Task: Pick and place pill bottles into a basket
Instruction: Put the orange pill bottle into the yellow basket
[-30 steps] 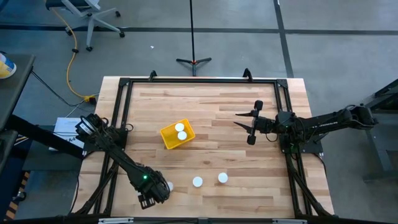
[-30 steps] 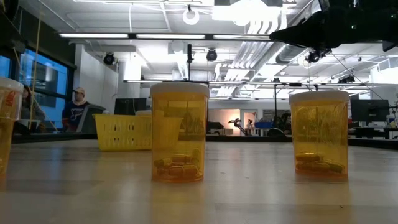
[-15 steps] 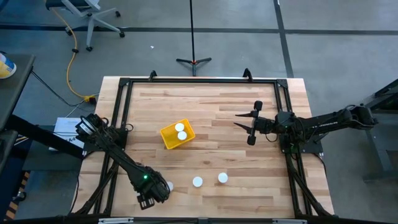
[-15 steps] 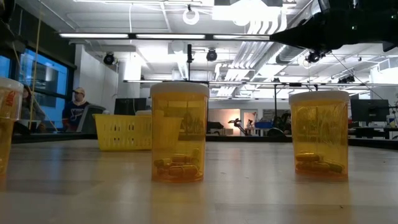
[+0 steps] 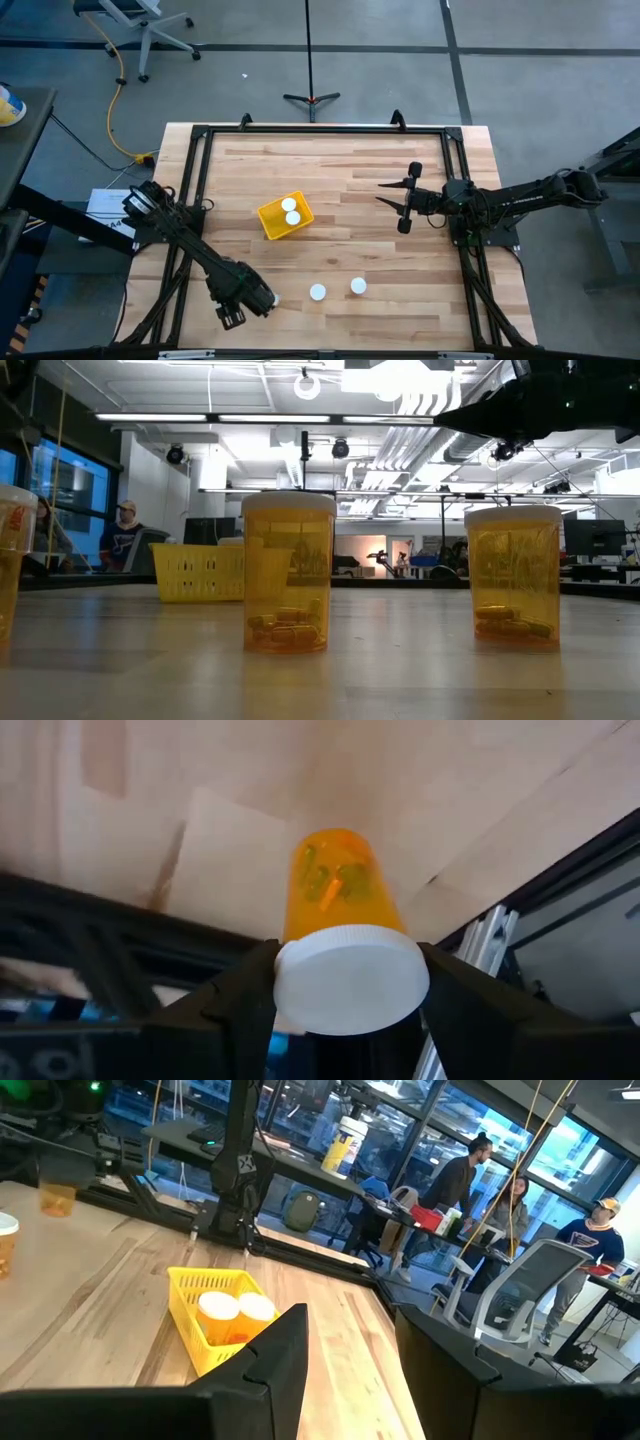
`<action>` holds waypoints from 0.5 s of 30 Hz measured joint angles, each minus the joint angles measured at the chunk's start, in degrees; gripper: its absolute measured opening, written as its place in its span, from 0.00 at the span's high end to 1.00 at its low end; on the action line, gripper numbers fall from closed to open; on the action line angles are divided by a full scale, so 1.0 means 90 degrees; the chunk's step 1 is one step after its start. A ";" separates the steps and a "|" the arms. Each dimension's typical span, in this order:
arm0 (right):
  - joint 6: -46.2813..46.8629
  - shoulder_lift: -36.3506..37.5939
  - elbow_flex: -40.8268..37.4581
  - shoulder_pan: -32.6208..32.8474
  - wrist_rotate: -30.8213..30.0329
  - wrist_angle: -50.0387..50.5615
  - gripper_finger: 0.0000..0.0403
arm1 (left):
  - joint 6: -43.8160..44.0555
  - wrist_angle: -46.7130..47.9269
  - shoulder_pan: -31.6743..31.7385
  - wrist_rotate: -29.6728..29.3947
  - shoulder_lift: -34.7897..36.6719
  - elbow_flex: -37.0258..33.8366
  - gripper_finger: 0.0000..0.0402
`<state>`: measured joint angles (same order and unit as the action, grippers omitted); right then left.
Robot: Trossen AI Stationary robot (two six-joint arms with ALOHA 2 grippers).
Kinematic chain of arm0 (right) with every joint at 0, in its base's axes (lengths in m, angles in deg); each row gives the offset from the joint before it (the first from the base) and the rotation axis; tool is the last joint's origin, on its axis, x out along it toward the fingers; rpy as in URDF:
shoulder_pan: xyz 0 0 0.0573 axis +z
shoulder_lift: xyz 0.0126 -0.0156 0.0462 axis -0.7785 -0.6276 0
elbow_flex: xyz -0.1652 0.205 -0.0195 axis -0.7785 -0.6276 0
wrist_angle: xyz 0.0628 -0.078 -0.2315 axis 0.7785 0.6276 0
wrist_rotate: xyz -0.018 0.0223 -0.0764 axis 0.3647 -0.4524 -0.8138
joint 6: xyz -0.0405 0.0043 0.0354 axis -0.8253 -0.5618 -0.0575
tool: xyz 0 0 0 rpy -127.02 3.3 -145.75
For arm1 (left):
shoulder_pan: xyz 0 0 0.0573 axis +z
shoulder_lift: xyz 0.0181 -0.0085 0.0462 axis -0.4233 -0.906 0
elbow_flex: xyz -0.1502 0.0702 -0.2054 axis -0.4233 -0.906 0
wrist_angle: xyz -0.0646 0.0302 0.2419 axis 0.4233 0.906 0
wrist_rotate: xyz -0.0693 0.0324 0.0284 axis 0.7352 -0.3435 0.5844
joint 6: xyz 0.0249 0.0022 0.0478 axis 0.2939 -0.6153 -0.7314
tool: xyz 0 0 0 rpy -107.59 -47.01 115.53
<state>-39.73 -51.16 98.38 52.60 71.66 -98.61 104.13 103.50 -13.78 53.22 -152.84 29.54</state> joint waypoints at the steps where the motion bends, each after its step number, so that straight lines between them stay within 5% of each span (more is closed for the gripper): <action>1: 0.0000 0.0001 0.0000 0.0000 0.0000 -0.0001 0.64 | -0.0080 0.0149 0.0072 0.0011 0.0000 0.0056 0.39; 15: -0.0002 0.0001 0.0000 0.0001 0.0000 -0.0001 0.64 | -0.1339 0.0790 0.1209 -0.0491 0.0000 0.0903 0.39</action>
<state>-39.75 -51.15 98.38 52.61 71.66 -98.62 92.07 110.60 -2.90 48.80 -152.84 37.67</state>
